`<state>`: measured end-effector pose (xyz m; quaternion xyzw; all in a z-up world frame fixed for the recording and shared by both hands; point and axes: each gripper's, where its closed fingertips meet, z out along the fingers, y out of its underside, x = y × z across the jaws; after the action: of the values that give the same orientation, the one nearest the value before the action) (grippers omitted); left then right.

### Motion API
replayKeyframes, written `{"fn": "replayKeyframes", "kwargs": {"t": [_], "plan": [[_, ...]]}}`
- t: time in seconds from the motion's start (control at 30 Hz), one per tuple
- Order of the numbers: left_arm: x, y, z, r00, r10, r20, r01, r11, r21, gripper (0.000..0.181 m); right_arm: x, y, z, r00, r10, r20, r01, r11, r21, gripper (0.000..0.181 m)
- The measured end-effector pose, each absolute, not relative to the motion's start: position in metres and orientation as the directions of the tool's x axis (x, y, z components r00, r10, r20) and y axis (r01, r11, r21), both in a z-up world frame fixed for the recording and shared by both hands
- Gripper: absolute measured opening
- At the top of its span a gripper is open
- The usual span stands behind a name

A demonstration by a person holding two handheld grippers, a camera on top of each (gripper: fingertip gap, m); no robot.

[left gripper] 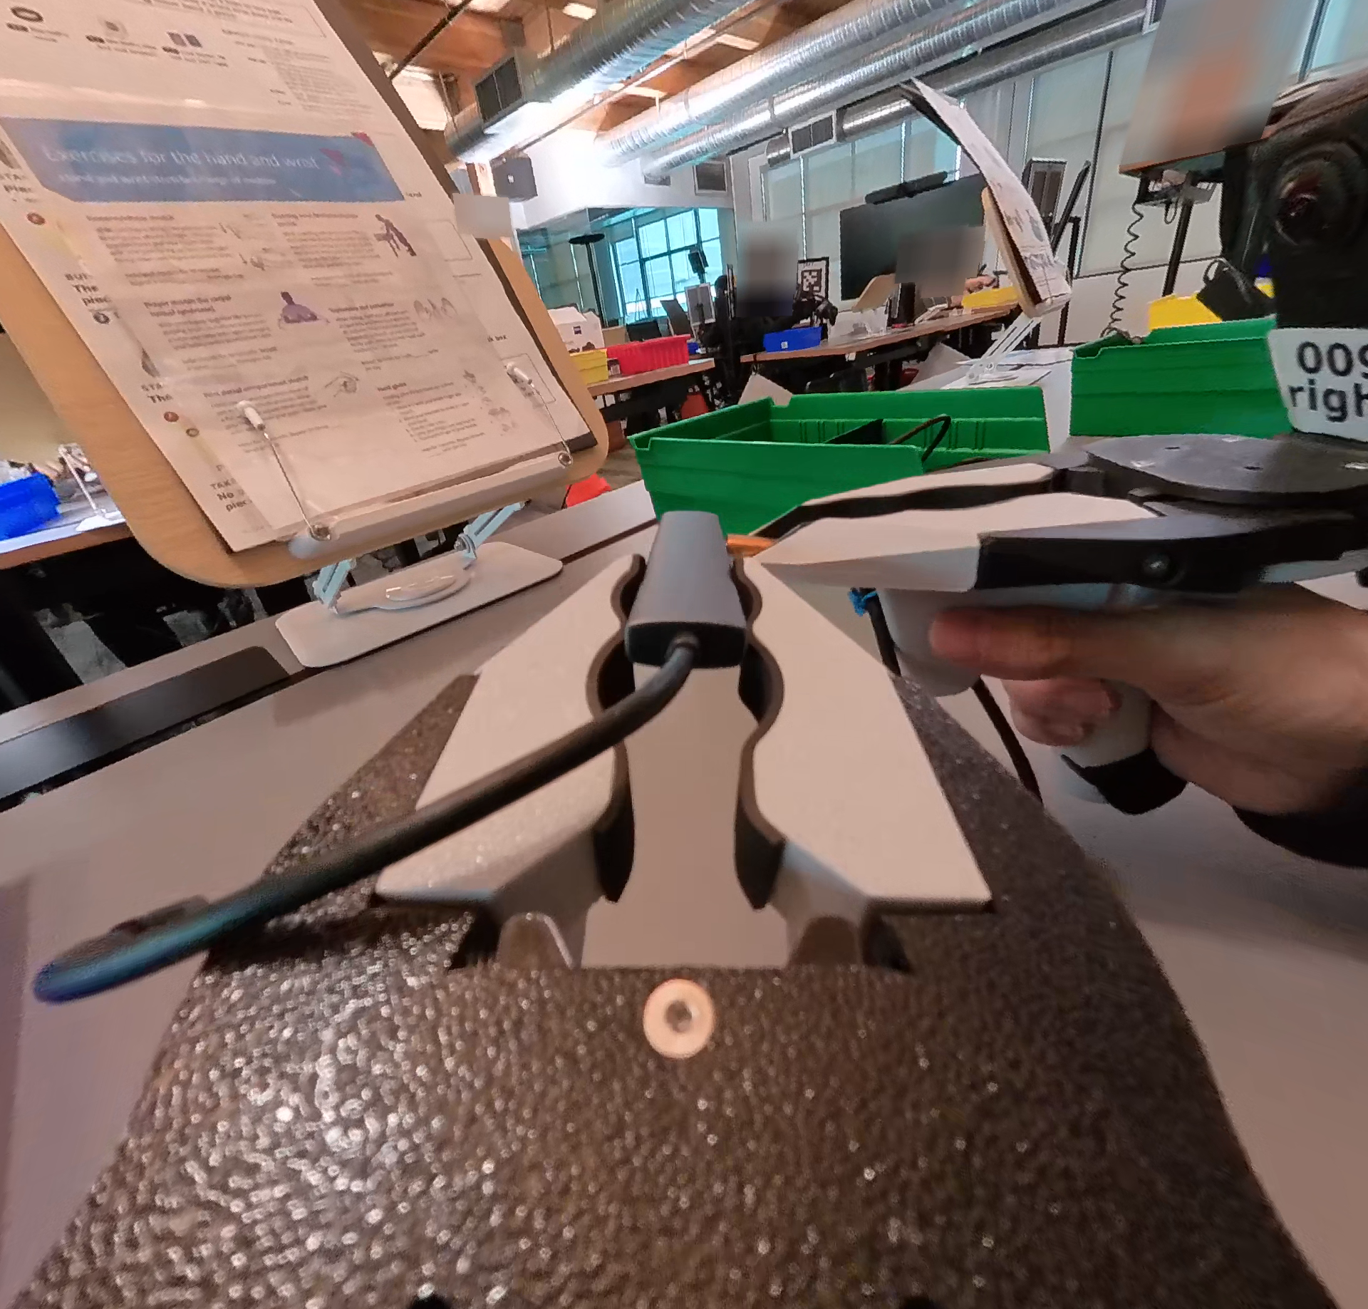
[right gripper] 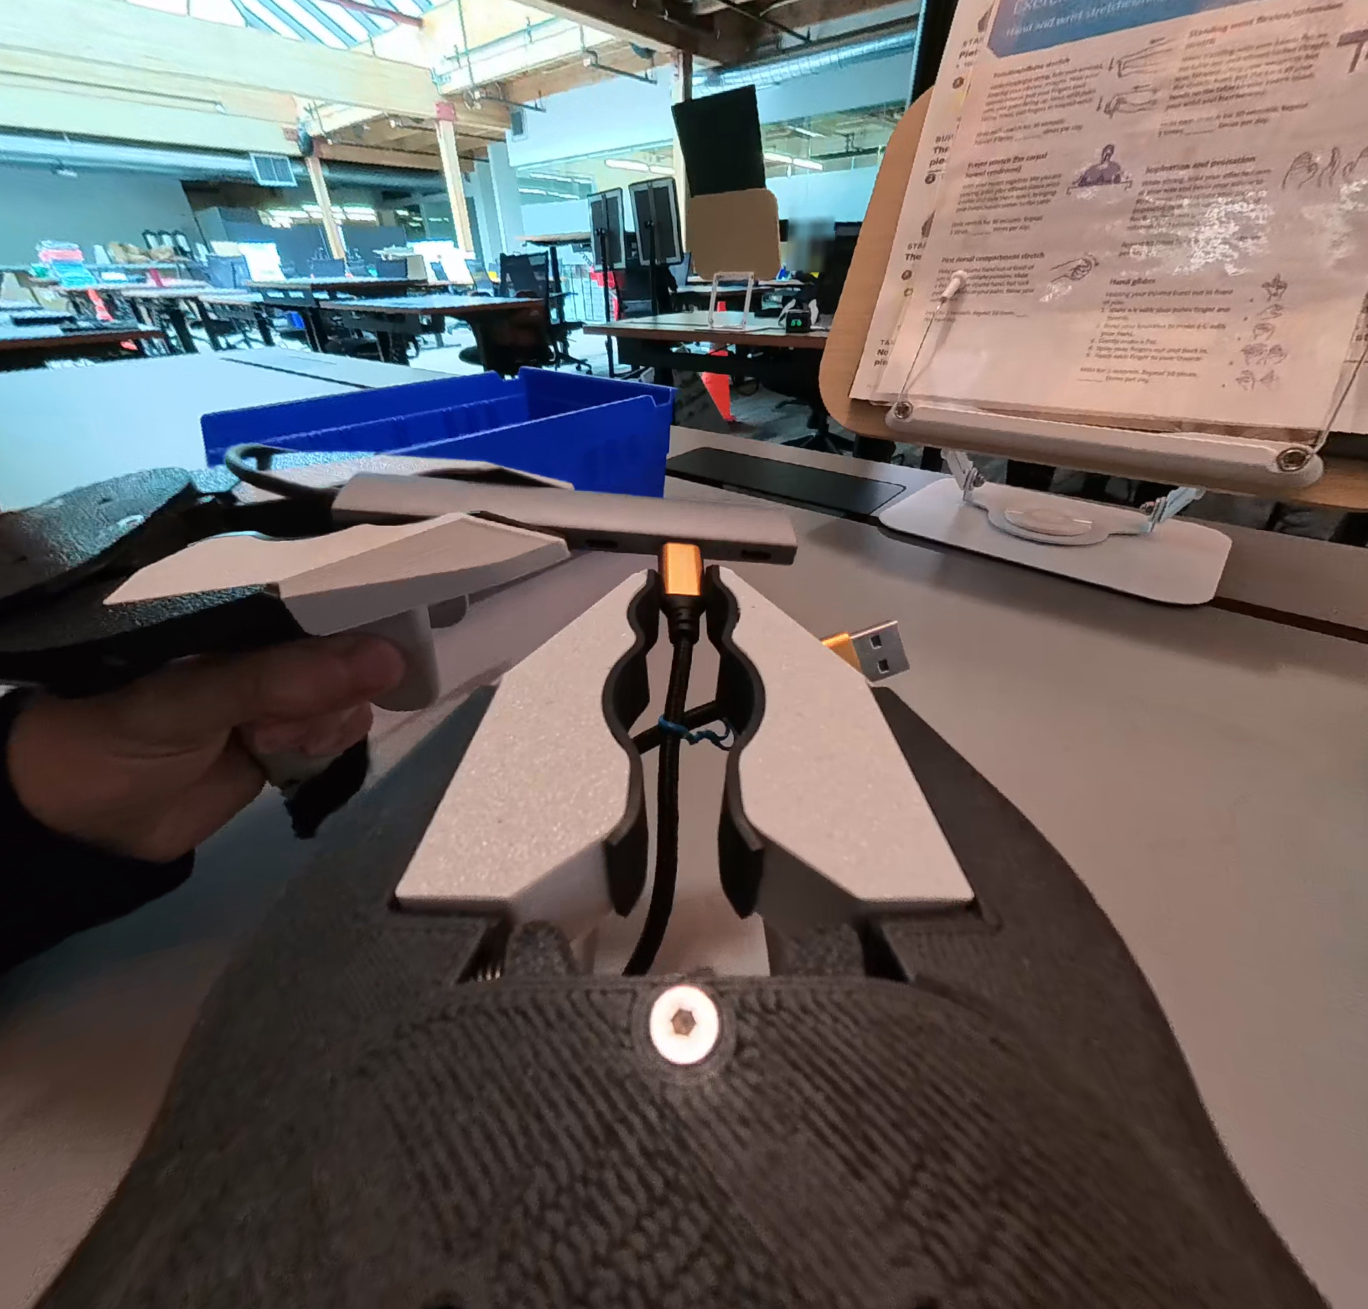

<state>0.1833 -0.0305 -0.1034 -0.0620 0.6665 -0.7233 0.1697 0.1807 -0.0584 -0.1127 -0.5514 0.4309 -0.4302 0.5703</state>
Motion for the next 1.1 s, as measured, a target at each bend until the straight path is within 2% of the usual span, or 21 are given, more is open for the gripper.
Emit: {"fn": "replayKeyframes", "kwargs": {"t": [0.2, 0.43, 0.57, 1.1], "plan": [[0.184, -0.032, -0.109, -0.942, -0.318, -0.112, 0.124, -0.016, -0.992, 0.021, 0.18, -0.06, -0.119, 0.267, -0.963, -0.017, -0.012, 0.014, -1.0, 0.011], [0.181, -0.036, -0.112, -0.909, -0.348, -0.23, 0.219, 0.07, -0.973, 0.022, 0.177, -0.064, -0.126, 0.295, -0.952, -0.076, -0.071, 0.057, -0.996, 0.011], [0.178, -0.038, -0.112, -0.905, -0.345, -0.248, 0.237, 0.076, -0.969, 0.022, 0.174, -0.065, -0.127, 0.311, -0.943, -0.118, -0.08, 0.098, -0.992, 0.011], [0.156, -0.046, -0.104, -0.889, -0.324, -0.323, 0.32, 0.065, -0.945, 0.022, 0.151, -0.071, -0.121, 0.367, -0.925, -0.095, -0.098, 0.063, -0.993, 0.012]]}}
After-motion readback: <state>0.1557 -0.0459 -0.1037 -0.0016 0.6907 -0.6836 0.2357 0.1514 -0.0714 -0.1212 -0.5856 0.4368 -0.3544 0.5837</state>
